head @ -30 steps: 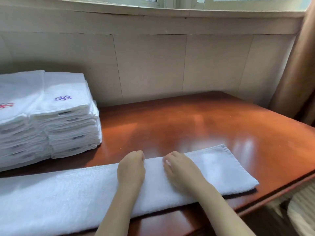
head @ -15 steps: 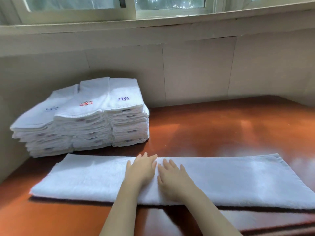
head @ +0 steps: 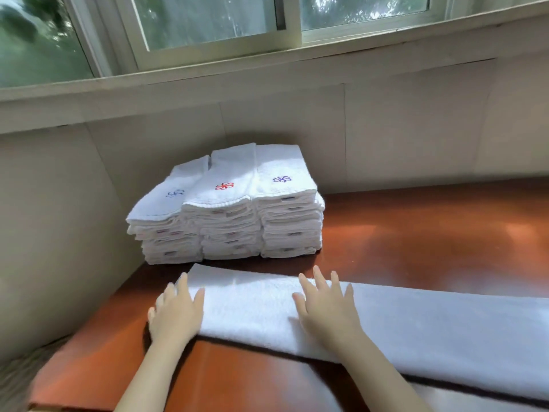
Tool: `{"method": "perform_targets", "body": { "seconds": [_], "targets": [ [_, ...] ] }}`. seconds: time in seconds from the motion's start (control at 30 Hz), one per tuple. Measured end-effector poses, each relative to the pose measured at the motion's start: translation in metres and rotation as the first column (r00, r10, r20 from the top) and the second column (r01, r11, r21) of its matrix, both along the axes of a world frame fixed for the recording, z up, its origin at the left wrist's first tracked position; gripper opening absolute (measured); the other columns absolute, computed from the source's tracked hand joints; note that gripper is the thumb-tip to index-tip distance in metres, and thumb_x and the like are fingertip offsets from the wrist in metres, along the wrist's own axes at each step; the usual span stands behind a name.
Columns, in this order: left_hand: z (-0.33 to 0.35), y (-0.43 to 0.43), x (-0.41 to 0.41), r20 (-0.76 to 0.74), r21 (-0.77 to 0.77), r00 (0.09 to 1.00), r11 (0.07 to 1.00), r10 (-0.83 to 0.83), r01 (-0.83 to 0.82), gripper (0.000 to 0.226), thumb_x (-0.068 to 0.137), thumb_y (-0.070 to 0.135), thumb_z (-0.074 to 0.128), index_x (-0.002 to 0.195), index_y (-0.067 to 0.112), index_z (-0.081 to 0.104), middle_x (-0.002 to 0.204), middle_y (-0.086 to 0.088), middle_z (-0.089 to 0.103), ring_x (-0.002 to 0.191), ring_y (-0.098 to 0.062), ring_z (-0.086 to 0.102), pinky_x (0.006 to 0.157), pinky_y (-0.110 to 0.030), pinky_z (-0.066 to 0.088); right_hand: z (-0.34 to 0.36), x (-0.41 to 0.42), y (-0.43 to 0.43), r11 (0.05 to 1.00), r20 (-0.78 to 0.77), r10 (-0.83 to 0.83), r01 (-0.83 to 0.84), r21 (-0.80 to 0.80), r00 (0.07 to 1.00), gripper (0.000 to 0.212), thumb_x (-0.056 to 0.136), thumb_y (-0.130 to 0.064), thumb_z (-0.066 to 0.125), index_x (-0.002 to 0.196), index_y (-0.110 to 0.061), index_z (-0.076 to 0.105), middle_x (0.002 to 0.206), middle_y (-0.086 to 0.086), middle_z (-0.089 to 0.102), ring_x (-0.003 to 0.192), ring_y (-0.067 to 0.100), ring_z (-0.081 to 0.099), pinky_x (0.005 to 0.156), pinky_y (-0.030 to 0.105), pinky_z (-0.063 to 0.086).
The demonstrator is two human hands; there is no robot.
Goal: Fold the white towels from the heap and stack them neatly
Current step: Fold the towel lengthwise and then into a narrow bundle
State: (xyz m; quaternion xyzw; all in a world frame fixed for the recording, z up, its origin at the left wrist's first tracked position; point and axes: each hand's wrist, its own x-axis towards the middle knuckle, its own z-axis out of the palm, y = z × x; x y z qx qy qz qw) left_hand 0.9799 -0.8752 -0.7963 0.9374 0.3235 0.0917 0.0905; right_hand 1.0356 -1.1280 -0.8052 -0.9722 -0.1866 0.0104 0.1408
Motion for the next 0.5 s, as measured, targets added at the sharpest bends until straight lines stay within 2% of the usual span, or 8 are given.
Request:
{"method": "perform_targets", "body": {
  "seconds": [0.1, 0.17, 0.27, 0.33, 0.4, 0.43, 0.47, 0.5],
  "targets": [
    [-0.004, 0.024, -0.030, -0.030, -0.053, 0.988, 0.986, 0.154, -0.155, 0.055, 0.097, 0.051, 0.026, 0.146, 0.025, 0.031, 0.150, -0.008, 0.034, 0.136, -0.029, 0.030, 0.109, -0.044, 0.026, -0.009, -0.002, 0.014, 0.998, -0.006, 0.030, -0.030, -0.054, 1.000, 0.054, 0.098, -0.052, 0.019, 0.149, -0.033, 0.016, 0.161, 0.003, 0.002, 0.146, 0.036, -0.004, 0.111, 0.061, 0.000],
    [-0.006, 0.029, -0.039, -0.005, -0.120, 0.981, 0.973, 0.196, -0.195, 0.054, 0.098, 0.046, 0.029, 0.145, 0.020, 0.033, 0.150, -0.009, 0.034, 0.137, -0.030, 0.028, 0.111, -0.043, 0.025, -0.012, -0.001, 0.021, 0.997, -0.035, 0.033, -0.035, -0.069, 0.999, 0.057, 0.097, -0.055, 0.016, 0.149, -0.034, 0.013, 0.161, 0.003, -0.001, 0.146, 0.036, -0.007, 0.109, 0.063, -0.004],
    [0.000, 0.020, -0.038, 0.247, -0.384, 0.920, 0.902, 0.306, -0.197, 0.064, 0.093, 0.021, 0.048, 0.150, 0.009, 0.021, 0.150, -0.018, 0.029, 0.135, -0.037, 0.029, 0.110, -0.045, 0.025, -0.010, 0.001, 0.026, 0.995, -0.058, 0.044, -0.049, -0.082, 0.997, 0.058, 0.096, -0.058, 0.015, 0.150, -0.036, 0.010, 0.161, 0.003, -0.004, 0.146, 0.035, -0.008, 0.108, 0.065, -0.005],
    [0.004, 0.014, -0.033, 0.396, -0.633, 0.783, 0.760, 0.480, -0.145, 0.075, 0.088, 0.007, 0.053, 0.151, 0.010, 0.012, 0.147, -0.019, 0.031, 0.129, -0.038, 0.036, 0.103, -0.043, 0.032, -0.010, 0.001, 0.026, 0.994, -0.062, 0.048, -0.053, -0.090, 0.997, 0.058, 0.095, -0.059, 0.015, 0.149, -0.038, 0.010, 0.161, 0.002, -0.004, 0.146, 0.035, -0.008, 0.108, 0.065, -0.005],
    [0.009, 0.010, -0.026, 0.381, -0.864, 0.638, 0.503, 0.669, -0.011, 0.082, 0.087, 0.003, 0.054, 0.151, 0.015, 0.004, 0.144, -0.015, 0.035, 0.123, -0.032, 0.043, 0.096, -0.039, 0.036, -0.011, 0.000, 0.024, 0.994, -0.061, 0.045, -0.051, -0.094, 0.997, 0.058, 0.095, -0.059, 0.014, 0.149, -0.038, 0.010, 0.161, 0.002, -0.004, 0.146, 0.034, -0.008, 0.109, 0.064, -0.004],
    [0.011, 0.008, -0.023, 0.358, -0.921, 0.579, 0.379, 0.733, 0.089, 0.085, 0.087, 0.001, 0.055, 0.151, 0.018, 0.002, 0.143, -0.014, 0.037, 0.118, -0.029, 0.046, 0.094, -0.038, 0.037, -0.010, -0.001, 0.024, 0.994, -0.061, 0.045, -0.051, -0.093, 0.997, 0.058, 0.095, -0.059, 0.015, 0.149, -0.038, 0.010, 0.161, 0.002, -0.003, 0.146, 0.034, -0.008, 0.109, 0.064, -0.004],
    [0.012, 0.005, -0.019, 0.342, -0.939, 0.536, 0.297, 0.772, 0.171, 0.086, 0.087, -0.002, 0.057, 0.150, 0.021, 0.003, 0.141, -0.014, 0.038, 0.112, -0.027, 0.048, 0.092, -0.038, 0.040, -0.009, -0.001, 0.024, 0.995, -0.060, 0.046, -0.051, -0.090, 0.997, 0.057, 0.096, -0.059, 0.015, 0.149, -0.038, 0.010, 0.161, 0.002, -0.003, 0.146, 0.033, -0.008, 0.109, 0.064, -0.004],
    [0.013, 0.002, -0.015, 0.335, -0.942, 0.527, 0.265, 0.781, 0.206, 0.088, 0.086, -0.004, 0.058, 0.150, 0.025, 0.005, 0.139, -0.014, 0.039, 0.107, -0.027, 0.049, 0.090, -0.037, 0.042, -0.008, -0.002, 0.024, 0.995, -0.061, 0.050, -0.055, -0.088, 0.997, 0.057, 0.096, -0.058, 0.015, 0.149, -0.038, 0.010, 0.161, 0.002, -0.003, 0.146, 0.033, -0.007, 0.109, 0.063, -0.003]
  ]
}}
